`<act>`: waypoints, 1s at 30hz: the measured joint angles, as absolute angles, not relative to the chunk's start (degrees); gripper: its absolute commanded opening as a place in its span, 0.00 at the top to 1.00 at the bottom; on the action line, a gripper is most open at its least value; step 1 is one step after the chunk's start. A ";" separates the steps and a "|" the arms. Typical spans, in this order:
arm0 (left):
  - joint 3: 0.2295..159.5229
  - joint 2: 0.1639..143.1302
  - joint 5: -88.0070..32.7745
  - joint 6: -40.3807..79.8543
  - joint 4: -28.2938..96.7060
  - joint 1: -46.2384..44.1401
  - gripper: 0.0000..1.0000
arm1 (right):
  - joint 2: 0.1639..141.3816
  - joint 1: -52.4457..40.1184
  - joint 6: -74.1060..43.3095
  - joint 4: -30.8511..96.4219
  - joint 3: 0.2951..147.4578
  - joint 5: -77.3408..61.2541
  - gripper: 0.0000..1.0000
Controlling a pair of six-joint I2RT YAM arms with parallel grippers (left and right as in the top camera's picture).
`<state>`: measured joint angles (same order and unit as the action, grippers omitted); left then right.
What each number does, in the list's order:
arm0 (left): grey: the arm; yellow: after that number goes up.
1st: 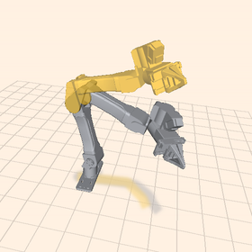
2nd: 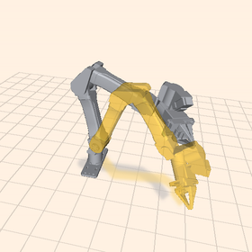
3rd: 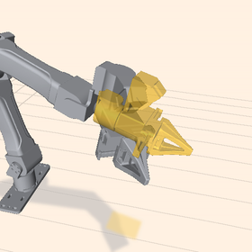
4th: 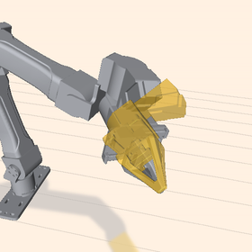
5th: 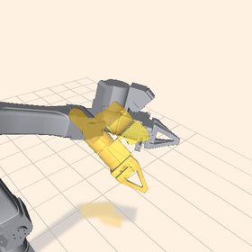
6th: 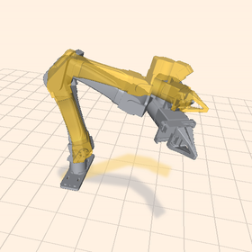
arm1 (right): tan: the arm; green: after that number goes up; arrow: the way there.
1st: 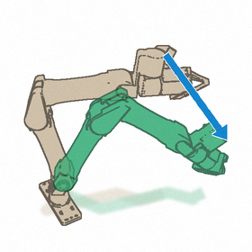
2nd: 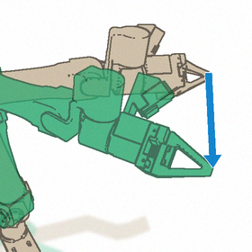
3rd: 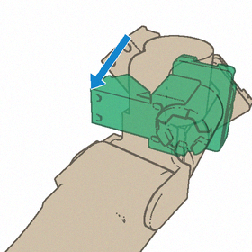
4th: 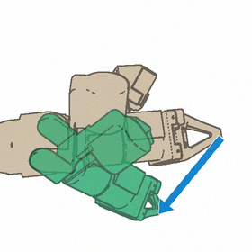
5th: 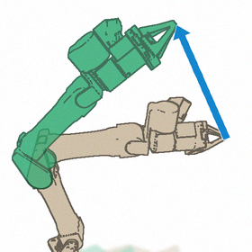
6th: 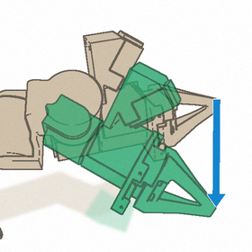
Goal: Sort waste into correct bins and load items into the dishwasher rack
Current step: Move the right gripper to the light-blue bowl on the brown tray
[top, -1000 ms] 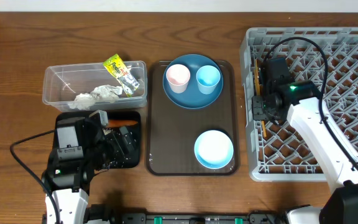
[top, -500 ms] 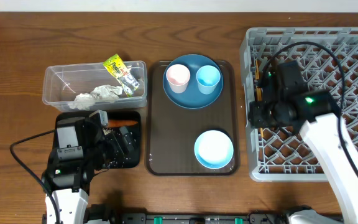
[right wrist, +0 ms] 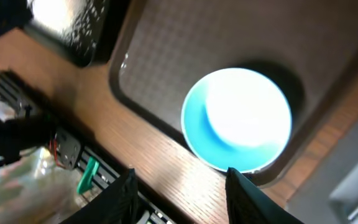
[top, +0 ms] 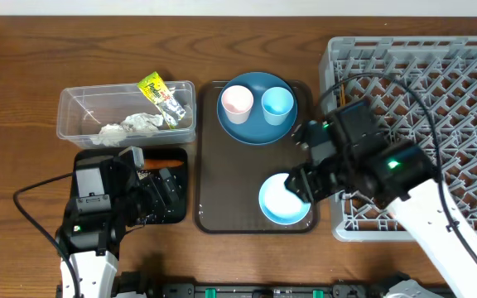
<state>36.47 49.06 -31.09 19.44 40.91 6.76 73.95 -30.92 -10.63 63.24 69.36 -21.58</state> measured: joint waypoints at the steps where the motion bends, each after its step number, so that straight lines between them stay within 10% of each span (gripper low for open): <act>1: 36.47 49.06 -31.09 19.44 40.91 6.76 0.01 | 73.97 -32.03 -11.16 62.96 69.34 -20.93 0.56; 30: 36.47 49.06 -31.11 19.44 40.91 6.76 0.02 | 75.26 -50.78 -31.66 34.79 48.80 1.67 0.69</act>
<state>36.47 49.06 -31.11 19.44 40.91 6.76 75.26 -50.78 -31.66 34.79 48.80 1.67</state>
